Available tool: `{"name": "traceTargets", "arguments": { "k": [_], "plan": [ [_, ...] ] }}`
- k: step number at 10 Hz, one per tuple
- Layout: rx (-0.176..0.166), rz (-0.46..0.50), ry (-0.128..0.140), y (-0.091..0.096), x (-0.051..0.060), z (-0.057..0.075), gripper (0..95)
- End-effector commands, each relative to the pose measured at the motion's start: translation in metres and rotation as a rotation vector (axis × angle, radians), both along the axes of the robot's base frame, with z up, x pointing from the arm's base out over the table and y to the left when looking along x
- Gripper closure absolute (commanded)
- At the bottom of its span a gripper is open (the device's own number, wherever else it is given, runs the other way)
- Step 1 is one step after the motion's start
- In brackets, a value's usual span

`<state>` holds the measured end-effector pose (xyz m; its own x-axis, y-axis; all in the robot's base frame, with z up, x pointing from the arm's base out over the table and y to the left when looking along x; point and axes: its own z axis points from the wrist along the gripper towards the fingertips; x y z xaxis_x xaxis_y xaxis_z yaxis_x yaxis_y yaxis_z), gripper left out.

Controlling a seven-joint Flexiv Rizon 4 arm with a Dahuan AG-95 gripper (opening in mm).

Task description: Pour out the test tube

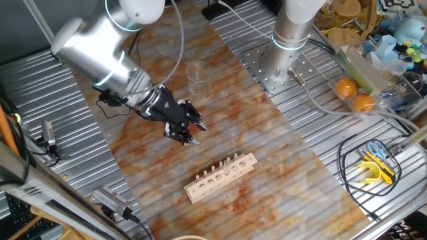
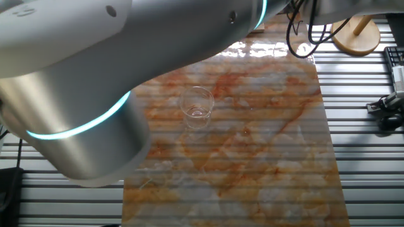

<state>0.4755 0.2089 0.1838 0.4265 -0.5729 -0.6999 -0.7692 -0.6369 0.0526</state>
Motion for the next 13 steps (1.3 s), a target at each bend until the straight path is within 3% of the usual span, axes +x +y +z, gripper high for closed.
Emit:
{"name": "traceTargets", "arguments": {
  "k": [1, 3, 6, 7, 8, 10, 12, 13],
  "plan": [
    [-0.02, -0.083, -0.058, 0.001, 0.0, 0.0, 57.0],
    [-0.035, -0.063, -0.079, 0.001, 0.0, 0.0, 57.0],
    [-0.024, -0.061, -0.083, 0.001, 0.0, 0.0, 57.0],
    [-0.002, -0.045, -0.078, 0.001, 0.0, 0.0, 57.0],
    [0.017, -0.031, -0.052, 0.0, 0.0, -0.001, 57.0],
    [0.006, -0.035, -0.05, 0.0, -0.001, -0.004, 57.0],
    [0.023, -0.061, -0.022, -0.002, -0.004, -0.02, 57.0],
    [0.024, -0.056, -0.027, -0.002, -0.003, -0.025, 57.0]
  ]
}}
